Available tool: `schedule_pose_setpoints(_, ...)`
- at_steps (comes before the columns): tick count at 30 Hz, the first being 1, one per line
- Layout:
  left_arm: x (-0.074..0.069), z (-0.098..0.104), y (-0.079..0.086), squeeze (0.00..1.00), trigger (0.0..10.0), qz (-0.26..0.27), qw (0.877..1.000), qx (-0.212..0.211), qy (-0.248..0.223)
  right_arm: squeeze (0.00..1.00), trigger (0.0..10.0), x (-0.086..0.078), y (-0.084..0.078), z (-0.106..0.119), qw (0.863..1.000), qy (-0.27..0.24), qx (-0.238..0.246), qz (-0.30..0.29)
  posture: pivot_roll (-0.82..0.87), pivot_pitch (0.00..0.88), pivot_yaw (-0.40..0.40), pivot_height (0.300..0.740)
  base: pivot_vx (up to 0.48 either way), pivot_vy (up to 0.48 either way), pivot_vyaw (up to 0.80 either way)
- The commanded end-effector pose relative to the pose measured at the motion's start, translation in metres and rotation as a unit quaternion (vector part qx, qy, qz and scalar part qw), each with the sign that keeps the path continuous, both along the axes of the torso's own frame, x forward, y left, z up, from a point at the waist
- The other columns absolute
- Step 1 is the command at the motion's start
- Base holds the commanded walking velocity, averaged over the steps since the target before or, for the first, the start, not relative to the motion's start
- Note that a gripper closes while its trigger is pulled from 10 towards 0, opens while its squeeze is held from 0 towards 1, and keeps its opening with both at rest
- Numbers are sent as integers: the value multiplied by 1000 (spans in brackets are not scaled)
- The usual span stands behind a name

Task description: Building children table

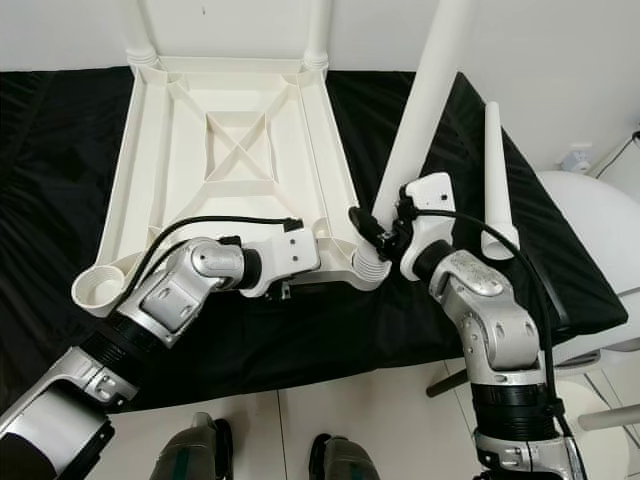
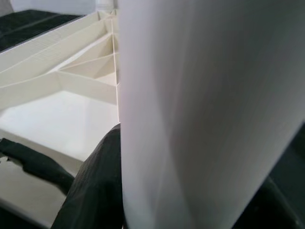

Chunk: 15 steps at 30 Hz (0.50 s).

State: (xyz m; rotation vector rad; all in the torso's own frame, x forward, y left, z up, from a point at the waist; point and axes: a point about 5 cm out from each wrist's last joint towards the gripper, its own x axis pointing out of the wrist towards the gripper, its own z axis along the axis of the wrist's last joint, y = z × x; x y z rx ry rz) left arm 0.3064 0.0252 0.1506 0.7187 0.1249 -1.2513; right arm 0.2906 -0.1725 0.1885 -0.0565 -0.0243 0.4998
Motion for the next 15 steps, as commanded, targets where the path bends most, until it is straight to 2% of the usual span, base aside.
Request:
schedule_pose_setpoints(1,-3,-2,-2,0,10000,-2,1000,3,0,0,10000,-1,-7,-18,999,37,-3,-17,-13,97,-42,740,0,0,0)
schedule_pose_setpoints(8,-4,-2,-1,0,10000,-2,1000,4,2,0,10000,-2,-5,-32,998,61,11,-15,-8,98,-44,740,0,0,0)
schedule_pose_setpoints(15,-4,-2,0,0,10000,-3,1000,5,2,0,10000,-5,-5,-42,998,64,10,-9,-10,100,-40,740,0,0,0)
